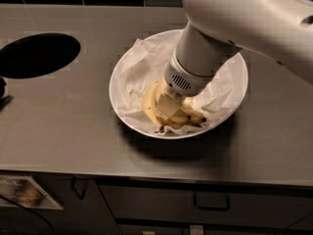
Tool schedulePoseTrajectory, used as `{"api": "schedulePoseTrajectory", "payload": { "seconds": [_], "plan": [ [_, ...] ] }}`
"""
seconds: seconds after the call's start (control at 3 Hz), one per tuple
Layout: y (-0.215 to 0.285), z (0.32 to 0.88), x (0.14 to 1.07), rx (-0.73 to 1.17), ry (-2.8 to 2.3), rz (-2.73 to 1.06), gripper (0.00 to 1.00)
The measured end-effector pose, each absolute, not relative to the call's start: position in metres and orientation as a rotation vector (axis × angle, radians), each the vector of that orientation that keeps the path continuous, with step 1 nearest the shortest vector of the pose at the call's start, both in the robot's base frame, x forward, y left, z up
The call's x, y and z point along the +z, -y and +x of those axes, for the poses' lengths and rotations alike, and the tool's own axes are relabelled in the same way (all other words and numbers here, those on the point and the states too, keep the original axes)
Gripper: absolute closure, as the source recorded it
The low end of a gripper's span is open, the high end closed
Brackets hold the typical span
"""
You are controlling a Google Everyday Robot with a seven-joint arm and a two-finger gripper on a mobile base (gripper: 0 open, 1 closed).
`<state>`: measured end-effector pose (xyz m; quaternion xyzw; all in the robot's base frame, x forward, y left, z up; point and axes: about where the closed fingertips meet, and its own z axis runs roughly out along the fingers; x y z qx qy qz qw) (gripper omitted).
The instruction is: Pick banana from white bowl
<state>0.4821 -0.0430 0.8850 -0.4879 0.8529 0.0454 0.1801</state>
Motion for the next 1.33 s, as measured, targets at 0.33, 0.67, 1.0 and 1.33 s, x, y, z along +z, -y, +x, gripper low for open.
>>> {"api": "schedulePoseTrajectory", "payload": {
  "seconds": [0.33,0.67,1.0,1.33],
  "plan": [
    [0.0434,0.4823,0.8863,0.129,-2.415,-1.379,0.52],
    [0.0439,0.4825,0.8854,0.135,-2.424,-1.381,0.71],
    [0.0439,0.4825,0.8854,0.135,-2.424,-1.381,0.94],
    [0.0439,0.4825,0.8855,0.135,-2.424,-1.381,1.0]
  ]
}}
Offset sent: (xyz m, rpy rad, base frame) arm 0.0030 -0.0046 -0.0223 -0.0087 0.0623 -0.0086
